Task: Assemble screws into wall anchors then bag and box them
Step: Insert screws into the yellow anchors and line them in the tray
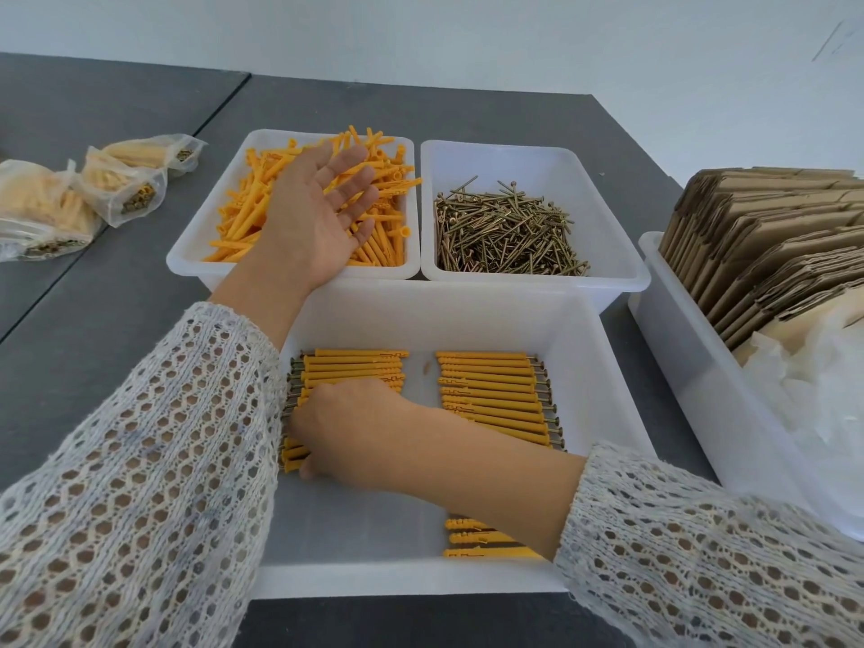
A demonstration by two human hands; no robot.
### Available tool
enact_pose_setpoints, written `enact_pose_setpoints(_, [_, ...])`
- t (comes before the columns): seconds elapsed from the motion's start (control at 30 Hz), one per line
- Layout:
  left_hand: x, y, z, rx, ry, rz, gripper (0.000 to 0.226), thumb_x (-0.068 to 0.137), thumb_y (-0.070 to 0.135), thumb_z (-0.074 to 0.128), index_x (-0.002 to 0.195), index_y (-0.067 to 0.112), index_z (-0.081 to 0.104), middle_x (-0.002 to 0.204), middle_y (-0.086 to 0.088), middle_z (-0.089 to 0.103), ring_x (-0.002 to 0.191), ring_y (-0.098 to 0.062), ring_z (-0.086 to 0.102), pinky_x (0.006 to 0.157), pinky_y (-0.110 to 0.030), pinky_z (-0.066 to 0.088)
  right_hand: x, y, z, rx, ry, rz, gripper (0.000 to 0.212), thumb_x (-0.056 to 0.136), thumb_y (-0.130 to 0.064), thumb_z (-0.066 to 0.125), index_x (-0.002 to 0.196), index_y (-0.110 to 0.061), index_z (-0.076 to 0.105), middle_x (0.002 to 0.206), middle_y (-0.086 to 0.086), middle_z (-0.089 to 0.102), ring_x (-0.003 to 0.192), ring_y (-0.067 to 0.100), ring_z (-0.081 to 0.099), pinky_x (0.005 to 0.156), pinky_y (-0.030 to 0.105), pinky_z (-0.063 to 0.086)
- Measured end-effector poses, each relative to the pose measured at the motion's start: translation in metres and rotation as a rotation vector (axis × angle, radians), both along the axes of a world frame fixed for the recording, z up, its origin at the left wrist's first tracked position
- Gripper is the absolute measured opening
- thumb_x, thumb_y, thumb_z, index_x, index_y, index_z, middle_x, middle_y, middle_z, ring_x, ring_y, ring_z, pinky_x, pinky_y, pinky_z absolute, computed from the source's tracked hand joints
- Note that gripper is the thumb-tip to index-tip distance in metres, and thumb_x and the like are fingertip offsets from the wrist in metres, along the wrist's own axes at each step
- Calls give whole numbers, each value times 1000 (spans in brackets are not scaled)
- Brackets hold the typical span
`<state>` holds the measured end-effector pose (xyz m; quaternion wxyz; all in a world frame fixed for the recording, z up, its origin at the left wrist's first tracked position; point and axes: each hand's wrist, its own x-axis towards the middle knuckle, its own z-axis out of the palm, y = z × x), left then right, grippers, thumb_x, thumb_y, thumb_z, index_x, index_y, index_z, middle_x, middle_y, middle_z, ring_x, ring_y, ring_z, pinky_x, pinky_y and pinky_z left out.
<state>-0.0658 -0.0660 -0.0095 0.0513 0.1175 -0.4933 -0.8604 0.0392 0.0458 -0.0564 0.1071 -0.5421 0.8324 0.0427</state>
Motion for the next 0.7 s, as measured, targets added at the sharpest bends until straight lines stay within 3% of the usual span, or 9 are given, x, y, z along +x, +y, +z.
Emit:
enact_pose_setpoints(0.07, [-2, 5, 1, -99, -7, 44, 26, 94, 33, 58, 111, 19, 71, 105, 3, 69, 100, -14, 64, 85, -30, 48, -1, 1, -1, -4, -13, -1, 22, 97, -37, 59, 93, -15, 56, 95, 5, 59, 89, 27, 63, 44, 27, 27])
enact_pose_setpoints(0.1, [-3, 6, -1, -249, -1, 98, 22, 93, 28, 59, 109, 17, 70, 100, 4, 69, 95, -11, 64, 82, -26, 48, -1, 2, -1, -9, -15, -1, 24, 97, -37, 59, 88, -16, 51, 96, 5, 59, 89, 27, 62, 46, 28, 29])
enact_pose_setpoints(0.2, [4, 2, -13, -1159, 207, 237, 19, 96, 16, 52, 101, 16, 70, 99, 5, 66, 86, -4, 58, 74, -10, 43, -10, 6, 9, -98, -22, -51, 37, 97, -38, 57, 72, -15, 41, 73, -1, 48, 74, 22, 57, 48, 27, 29])
enact_pose_setpoints(0.27, [6, -3, -21, -1502, 264, 263, 18, 96, 16, 51, 98, 17, 69, 103, 0, 62, 88, -13, 56, 76, -26, 47, -25, 11, 27, -269, -38, -147, 36, 97, -36, 54, 68, -19, 40, 66, -4, 41, 67, 19, 52, 52, 28, 30])
enact_pose_setpoints(0.37, [-1, -4, -23, -1741, 129, 211, 21, 95, 20, 50, 108, 17, 67, 110, -10, 57, 100, -27, 54, 78, -45, 50, -48, 24, 46, -526, 5, -302, 38, 94, -34, 57, 64, -18, 40, 67, -1, 50, 64, 18, 49, 55, 31, 38])
enact_pose_setpoints(0.43, [-4, -1, -24, -1849, 48, 143, 28, 96, 21, 49, 121, 20, 62, 117, -13, 54, 108, -32, 52, 78, -47, 50, -59, 34, 48, -662, 40, -401, 35, 94, -34, 58, 67, -18, 42, 66, -1, 50, 64, 18, 49, 54, 31, 38])
enact_pose_setpoints(0.57, [-4, 0, -27, -1930, -51, 87, 38, 102, 35, 38, 134, 27, 56, 128, -14, 51, 107, -37, 56, 79, -44, 49, -99, 56, 44, -763, 358, -706, 21, 98, -27, 43, 81, -16, 49, 70, -1, 53, 67, 22, 54, 55, 31, 37])
enact_pose_setpoints(0.63, [-5, 0, -26, -1973, -96, 2, 42, 103, 39, 31, 135, 29, 56, 129, -14, 50, 107, -39, 56, 81, -45, 51, -121, 73, 38, -675, 376, -860, 24, 101, -29, 38, 98, -11, 54, 90, 6, 60, 85, 26, 59, 73, 38, 47])
enact_pose_setpoints(0.7, [-6, -2, -25, -1961, -102, -85, 43, 104, 39, 28, 135, 29, 56, 129, -13, 50, 109, -38, 54, 84, -46, 50, -136, 90, 30, -511, 247, -1056, 39, 102, -38, 34, 121, -9, 51, 118, 15, 57, 110, 35, 54, 95, 47, 45])
